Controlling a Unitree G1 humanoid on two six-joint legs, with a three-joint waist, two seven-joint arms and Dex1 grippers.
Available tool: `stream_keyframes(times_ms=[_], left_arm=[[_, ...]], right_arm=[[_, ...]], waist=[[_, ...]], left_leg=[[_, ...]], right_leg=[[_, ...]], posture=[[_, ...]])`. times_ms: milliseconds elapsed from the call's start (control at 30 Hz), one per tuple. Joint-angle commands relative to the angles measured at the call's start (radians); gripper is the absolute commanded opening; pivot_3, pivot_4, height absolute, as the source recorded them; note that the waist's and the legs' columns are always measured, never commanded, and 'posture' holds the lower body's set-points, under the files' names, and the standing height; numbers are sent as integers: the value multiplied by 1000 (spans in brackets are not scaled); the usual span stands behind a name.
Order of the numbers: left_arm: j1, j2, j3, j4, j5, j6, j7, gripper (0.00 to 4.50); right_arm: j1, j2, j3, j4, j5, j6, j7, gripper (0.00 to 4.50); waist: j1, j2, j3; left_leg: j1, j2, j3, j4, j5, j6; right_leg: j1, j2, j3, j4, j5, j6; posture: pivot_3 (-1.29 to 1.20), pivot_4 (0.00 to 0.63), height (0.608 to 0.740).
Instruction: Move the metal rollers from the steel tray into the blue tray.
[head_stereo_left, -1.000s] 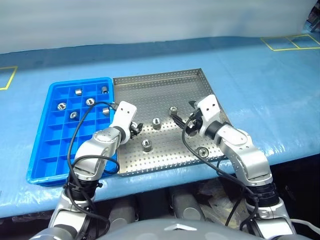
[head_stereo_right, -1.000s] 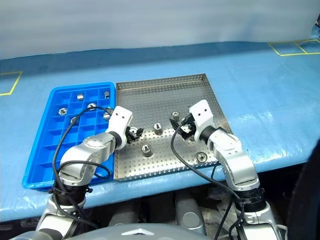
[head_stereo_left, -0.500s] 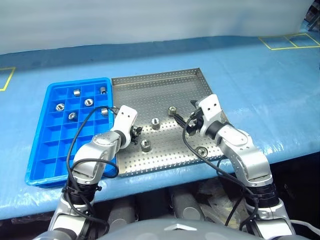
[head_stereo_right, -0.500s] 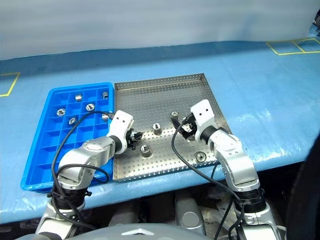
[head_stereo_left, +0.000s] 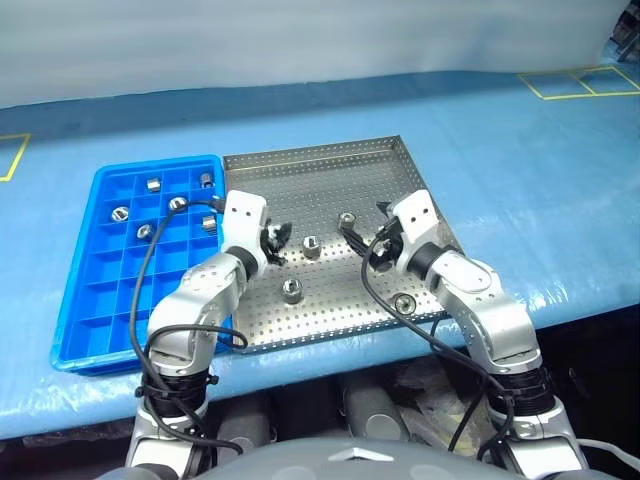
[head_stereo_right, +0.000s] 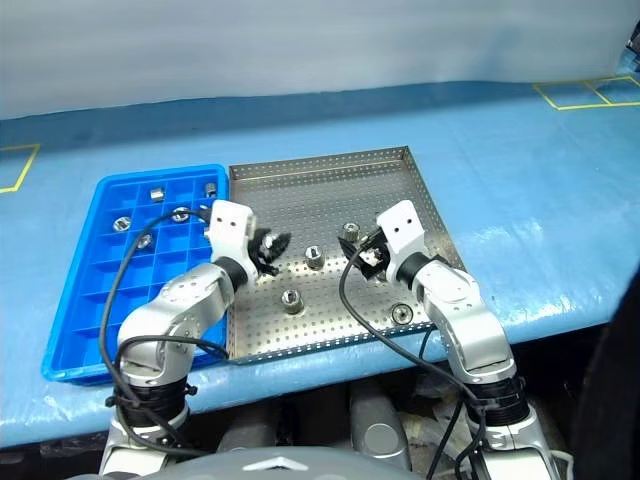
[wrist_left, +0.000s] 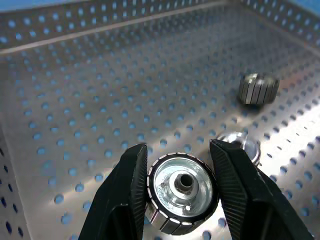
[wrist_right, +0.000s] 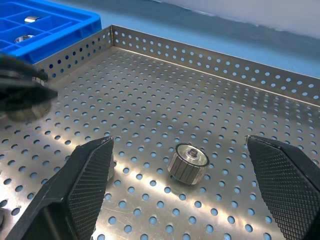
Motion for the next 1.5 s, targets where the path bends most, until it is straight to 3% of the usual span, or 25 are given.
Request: stream_keyframes(times_ms=[33, 267, 533, 767, 1500], left_arm=[[-2, 8, 67, -60, 43, -41, 65, 1748], [53, 119, 221, -189, 126, 35, 133, 1748], [115, 166, 373, -223, 202, 147, 190, 1748], [142, 124, 351, -159, 224, 114, 199, 1748], [128, 88, 386, 17, 237, -40, 228, 1748]], right_arm=[[-14, 1, -3, -34, 1, -9, 4, 4500], [-36, 6, 16, -11, 4, -11, 28, 4500], [-61, 30, 48, 23, 2, -24, 49, 4500], [-62, 35, 49, 26, -2, -27, 54, 4500], [-43, 28, 43, 3, -6, -23, 48, 4500]], waist=[[0, 0, 0], [9, -1, 0], [47, -1, 0], [83, -4, -1], [80, -4, -1]], left_leg=[[0, 0, 0, 0, 0, 0], [0, 0, 0, 0, 0, 1], [0, 0, -1, 0, 0, 0], [0, -1, -1, 0, 0, 0], [0, 0, -1, 0, -1, 0]], right_leg=[[0, 0, 0, 0, 0, 0], [0, 0, 0, 0, 0, 0], [0, -1, -1, 0, 0, 0], [0, -3, -4, -1, 0, -1], [0, -6, -7, -1, 0, -3]], posture=[[-197, 150, 740], [-130, 150, 740], [-93, 150, 740], [-96, 150, 740], [-116, 150, 740]])
